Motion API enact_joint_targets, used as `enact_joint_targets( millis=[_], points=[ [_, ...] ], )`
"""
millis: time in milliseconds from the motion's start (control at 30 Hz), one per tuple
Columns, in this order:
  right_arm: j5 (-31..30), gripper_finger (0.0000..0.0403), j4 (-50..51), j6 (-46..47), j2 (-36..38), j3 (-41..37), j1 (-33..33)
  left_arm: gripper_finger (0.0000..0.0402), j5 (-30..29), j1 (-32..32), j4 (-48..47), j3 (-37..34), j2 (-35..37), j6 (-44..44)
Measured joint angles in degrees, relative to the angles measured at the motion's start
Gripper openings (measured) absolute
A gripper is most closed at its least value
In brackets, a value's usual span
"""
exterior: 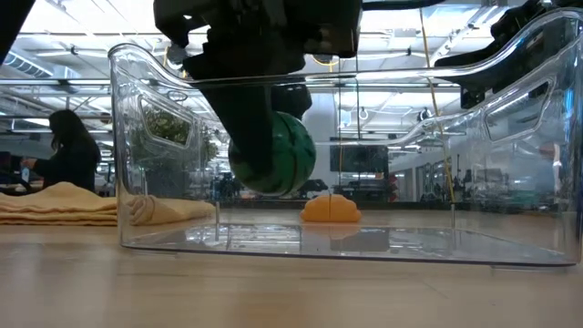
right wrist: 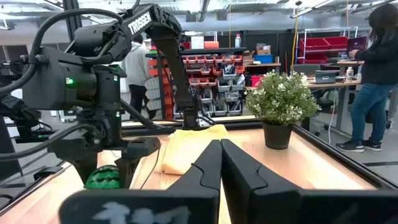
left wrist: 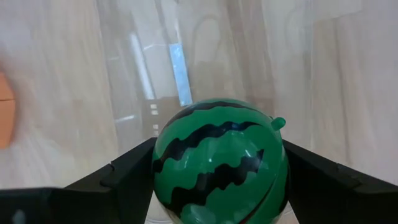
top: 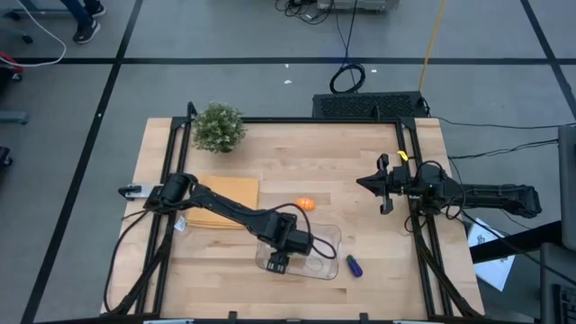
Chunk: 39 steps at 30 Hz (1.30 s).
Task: Pick and placing Produce into tupperware
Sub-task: Put the green watermelon into the transparent bin
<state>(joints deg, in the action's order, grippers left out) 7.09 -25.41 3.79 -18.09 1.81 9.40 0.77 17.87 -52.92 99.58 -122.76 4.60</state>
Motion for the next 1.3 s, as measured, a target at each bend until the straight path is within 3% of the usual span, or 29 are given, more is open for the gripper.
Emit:
enact_joint_targets(
  millis=[367, 933, 1300],
  points=[
    [0.0, 0.0000, 0.0, 0.0, 0.0, 0.0, 0.0, 0.0296, 3.9, -1.3, 0.3, 0.0, 0.0, -0.4],
    [0.0, 0.0000, 0.0, 0.0, 0.0, 0.0, 0.0, 0.0296, 0.7, -0.7, 2.0, -0.1, 0.0, -0.2],
    [0.0, 0.0000, 0.0, 0.0, 0.0, 0.0, 0.0, 0.0296, 0.7, -0.7, 3.5, -3.8, 0.1, 0.4]
  ],
)
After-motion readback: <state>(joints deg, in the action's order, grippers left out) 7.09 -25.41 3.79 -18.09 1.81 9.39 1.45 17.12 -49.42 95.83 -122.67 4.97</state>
